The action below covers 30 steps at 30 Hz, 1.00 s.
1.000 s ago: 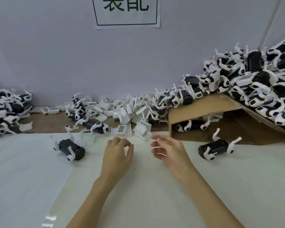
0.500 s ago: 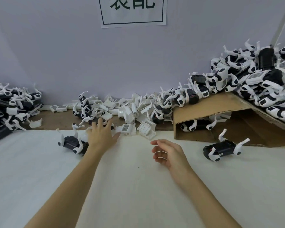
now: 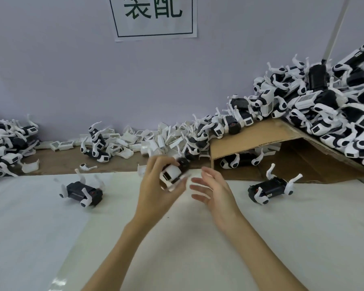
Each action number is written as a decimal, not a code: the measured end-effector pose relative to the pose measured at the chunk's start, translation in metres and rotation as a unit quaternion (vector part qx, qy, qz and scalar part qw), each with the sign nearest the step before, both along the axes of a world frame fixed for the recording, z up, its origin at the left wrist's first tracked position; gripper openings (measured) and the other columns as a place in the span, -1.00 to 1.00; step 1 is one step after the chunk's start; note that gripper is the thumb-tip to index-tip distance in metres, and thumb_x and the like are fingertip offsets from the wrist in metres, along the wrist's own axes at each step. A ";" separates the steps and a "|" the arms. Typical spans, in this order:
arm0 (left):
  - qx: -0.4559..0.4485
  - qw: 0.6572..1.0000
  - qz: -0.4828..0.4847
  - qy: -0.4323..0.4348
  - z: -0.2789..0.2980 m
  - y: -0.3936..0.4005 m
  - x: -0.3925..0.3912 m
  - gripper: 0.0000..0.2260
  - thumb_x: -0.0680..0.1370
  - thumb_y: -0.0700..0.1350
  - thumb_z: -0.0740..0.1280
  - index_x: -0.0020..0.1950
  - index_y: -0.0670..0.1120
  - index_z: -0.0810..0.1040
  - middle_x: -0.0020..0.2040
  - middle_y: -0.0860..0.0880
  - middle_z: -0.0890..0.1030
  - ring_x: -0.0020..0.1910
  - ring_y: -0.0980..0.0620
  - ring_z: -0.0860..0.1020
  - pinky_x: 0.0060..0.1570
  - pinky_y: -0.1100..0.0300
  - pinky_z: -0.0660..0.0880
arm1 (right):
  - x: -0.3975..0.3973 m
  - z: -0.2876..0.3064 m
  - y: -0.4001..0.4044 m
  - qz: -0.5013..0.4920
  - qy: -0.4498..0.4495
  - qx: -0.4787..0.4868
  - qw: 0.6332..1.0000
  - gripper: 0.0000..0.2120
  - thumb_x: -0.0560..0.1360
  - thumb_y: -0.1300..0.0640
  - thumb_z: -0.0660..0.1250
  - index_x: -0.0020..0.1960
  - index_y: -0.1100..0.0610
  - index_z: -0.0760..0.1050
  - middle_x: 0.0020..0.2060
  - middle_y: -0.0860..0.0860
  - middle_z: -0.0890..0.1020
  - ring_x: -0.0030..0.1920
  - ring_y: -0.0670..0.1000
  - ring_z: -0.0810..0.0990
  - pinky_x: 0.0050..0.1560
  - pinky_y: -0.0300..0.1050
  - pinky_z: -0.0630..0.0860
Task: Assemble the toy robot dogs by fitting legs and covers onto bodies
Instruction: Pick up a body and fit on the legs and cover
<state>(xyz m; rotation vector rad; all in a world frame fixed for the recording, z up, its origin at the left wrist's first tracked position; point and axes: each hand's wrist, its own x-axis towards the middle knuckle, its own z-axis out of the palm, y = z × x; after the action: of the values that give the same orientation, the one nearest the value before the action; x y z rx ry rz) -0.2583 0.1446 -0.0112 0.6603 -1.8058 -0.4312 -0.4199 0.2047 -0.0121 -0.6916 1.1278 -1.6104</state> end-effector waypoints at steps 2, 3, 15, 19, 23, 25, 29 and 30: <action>0.110 0.989 -0.075 0.070 -0.005 0.021 -0.011 -0.64 0.50 -0.02 0.56 0.24 0.06 0.55 0.11 0.05 0.59 0.02 -0.02 0.62 -0.22 0.12 0.62 | -0.009 0.000 0.001 0.022 -0.003 -0.012 1.000 -0.59 0.62 -0.08 0.37 0.44 -0.01 0.50 0.11 0.07 0.67 0.21 0.10 0.67 0.18 0.04 0.63; 0.163 0.977 -0.100 0.095 -0.006 0.026 -0.014 -0.62 0.50 -0.01 0.56 0.27 0.03 0.55 0.07 0.04 0.62 -0.04 0.01 0.64 -0.24 0.11 0.63 | -0.014 0.001 0.003 0.052 0.008 -0.016 0.999 -0.52 0.58 -0.15 0.36 0.44 -0.01 0.51 0.18 0.04 0.67 0.25 0.09 0.65 0.23 0.05 0.59; 0.407 0.860 -0.166 0.260 -0.003 0.014 0.008 -0.43 0.52 0.32 0.34 0.38 -0.02 0.58 0.18 -0.17 0.69 -0.01 0.00 0.66 -0.21 0.06 0.63 | -0.014 0.000 0.012 0.081 0.172 -0.005 0.982 -0.38 0.31 -0.40 0.52 0.22 -0.02 0.70 0.03 -0.13 0.73 0.13 -0.10 0.67 0.07 -0.21 0.58; 0.425 0.865 -0.168 0.210 -0.002 0.016 0.007 -0.44 0.54 0.31 0.41 0.41 0.01 0.56 0.09 -0.19 0.64 -0.18 -0.01 0.59 -0.38 0.06 0.56 | -0.016 0.004 0.013 0.055 0.169 -0.012 0.984 -0.45 0.40 -0.31 0.55 0.18 0.07 0.70 0.06 -0.01 0.74 0.16 -0.01 0.70 0.16 -0.09 0.61; 0.438 0.864 -0.197 0.152 -0.003 0.018 0.010 -0.52 0.52 0.13 0.51 0.38 -0.02 0.58 0.16 -0.26 0.64 -0.02 -0.09 0.66 -0.49 0.11 0.44 | -0.022 0.008 0.014 0.013 0.195 -0.028 0.980 -0.56 0.49 -0.26 0.46 0.14 0.06 0.69 -0.01 -0.03 0.76 0.07 -0.05 0.72 0.26 0.04 0.55; 0.443 0.857 -0.203 0.166 -0.002 0.018 0.011 -0.53 0.53 0.13 0.50 0.36 -0.05 0.60 0.22 -0.28 0.67 0.16 -0.17 0.67 -0.50 0.17 0.39 | -0.025 0.008 0.016 0.009 0.229 -0.020 0.973 -0.55 0.49 -0.31 0.43 0.12 0.04 0.69 -0.04 -0.05 0.76 0.06 -0.07 0.71 0.23 0.01 0.56; 0.430 0.870 -0.176 0.165 -0.001 0.013 0.015 -0.60 0.46 0.15 0.56 0.27 0.13 0.69 -0.07 -0.15 0.64 -0.38 -0.01 0.41 -0.50 0.26 0.31 | -0.029 0.003 0.017 0.055 0.228 -0.030 0.972 -0.50 0.47 -0.36 0.44 0.24 -0.05 0.66 0.07 -0.07 0.74 0.12 -0.07 0.71 0.11 -0.13 0.63; 0.413 0.880 -0.178 0.153 -0.002 0.012 0.018 -0.57 0.44 0.14 0.58 0.30 0.17 0.67 -0.10 -0.07 0.63 -0.44 0.01 0.37 -0.47 0.26 0.35 | -0.030 0.002 0.017 0.076 0.224 -0.030 0.971 -0.47 0.47 -0.38 0.44 0.30 -0.10 0.63 0.11 -0.08 0.72 0.16 -0.05 0.70 0.09 -0.13 0.64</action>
<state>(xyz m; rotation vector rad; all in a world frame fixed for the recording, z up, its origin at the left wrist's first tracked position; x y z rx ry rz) -0.2403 0.1563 -0.0128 0.7660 -1.3865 -1.5209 -0.4500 0.2214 -0.0100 -1.1961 1.3117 -1.3985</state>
